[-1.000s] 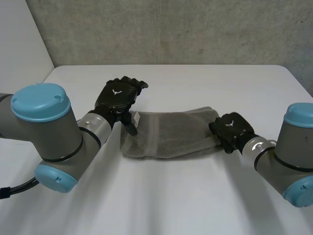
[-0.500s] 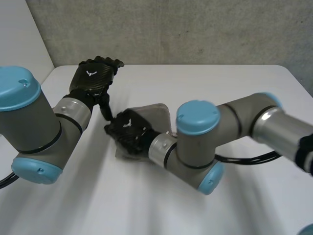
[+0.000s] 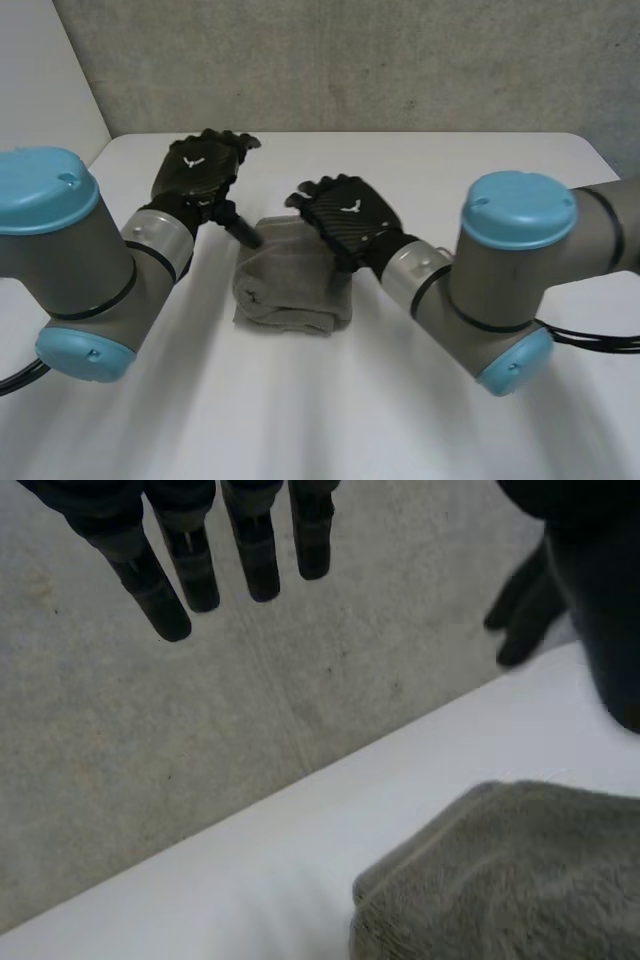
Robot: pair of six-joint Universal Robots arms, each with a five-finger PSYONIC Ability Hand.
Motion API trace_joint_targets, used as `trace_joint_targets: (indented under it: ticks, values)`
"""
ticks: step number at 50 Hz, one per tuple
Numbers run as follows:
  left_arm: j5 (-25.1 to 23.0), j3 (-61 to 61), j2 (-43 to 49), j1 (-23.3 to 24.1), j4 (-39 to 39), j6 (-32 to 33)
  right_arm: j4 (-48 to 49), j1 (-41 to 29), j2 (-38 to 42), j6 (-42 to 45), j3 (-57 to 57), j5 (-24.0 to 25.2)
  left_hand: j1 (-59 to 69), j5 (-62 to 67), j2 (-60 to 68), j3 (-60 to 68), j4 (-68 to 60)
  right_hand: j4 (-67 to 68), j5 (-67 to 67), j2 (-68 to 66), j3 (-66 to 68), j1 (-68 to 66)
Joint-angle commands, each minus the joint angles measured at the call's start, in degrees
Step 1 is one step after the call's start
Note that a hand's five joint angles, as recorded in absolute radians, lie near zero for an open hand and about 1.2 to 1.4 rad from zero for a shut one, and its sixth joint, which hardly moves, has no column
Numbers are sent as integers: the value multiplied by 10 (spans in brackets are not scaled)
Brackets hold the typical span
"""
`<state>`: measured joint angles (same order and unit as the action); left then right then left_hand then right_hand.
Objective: Fold the towel.
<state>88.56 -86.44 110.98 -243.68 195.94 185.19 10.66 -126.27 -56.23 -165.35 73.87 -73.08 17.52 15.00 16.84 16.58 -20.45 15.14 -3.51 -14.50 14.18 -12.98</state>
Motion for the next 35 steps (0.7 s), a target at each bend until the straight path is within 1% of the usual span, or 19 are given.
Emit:
trace_joint_targets:
  ticks: [1, 8, 13, 21, 24, 29, 35]
  values:
    - [-1, 0, 18, 7, 8, 2, -3, 30, -2, -8, 18, -5, -43, -118, -36, -33, 72, -51, 35, 45, -42, 30]
    - [-1, -5, 48, 7, 7, 2, -3, 30, -1, -9, 6, -7, -41, -116, -34, -32, 70, -51, 35, 45, -42, 30]
    - [-1, -7, 72, 7, 7, 2, -3, 26, 14, -9, -10, -9, -41, -116, -34, -32, 70, -51, 35, 45, -42, 30]
    - [-1, -6, 117, 9, 8, 6, -12, 20, 70, -9, -43, -22, -39, -114, -33, -30, 69, -51, 35, 45, -42, 30]
    - [-1, -5, 121, 9, 8, 7, -14, 17, 80, -9, -50, -22, -41, -116, -34, -32, 70, -51, 35, 45, -42, 30]
    - [-1, -2, 127, 10, 9, 8, -48, 16, 124, -9, -78, -22, -41, -116, -34, -32, 70, -51, 35, 45, -42, 30]
    - [-1, 0, 135, 10, 10, 9, -64, 15, 145, -9, -96, -22, -41, -116, -34, -32, 70, -51, 35, 45, -42, 30]
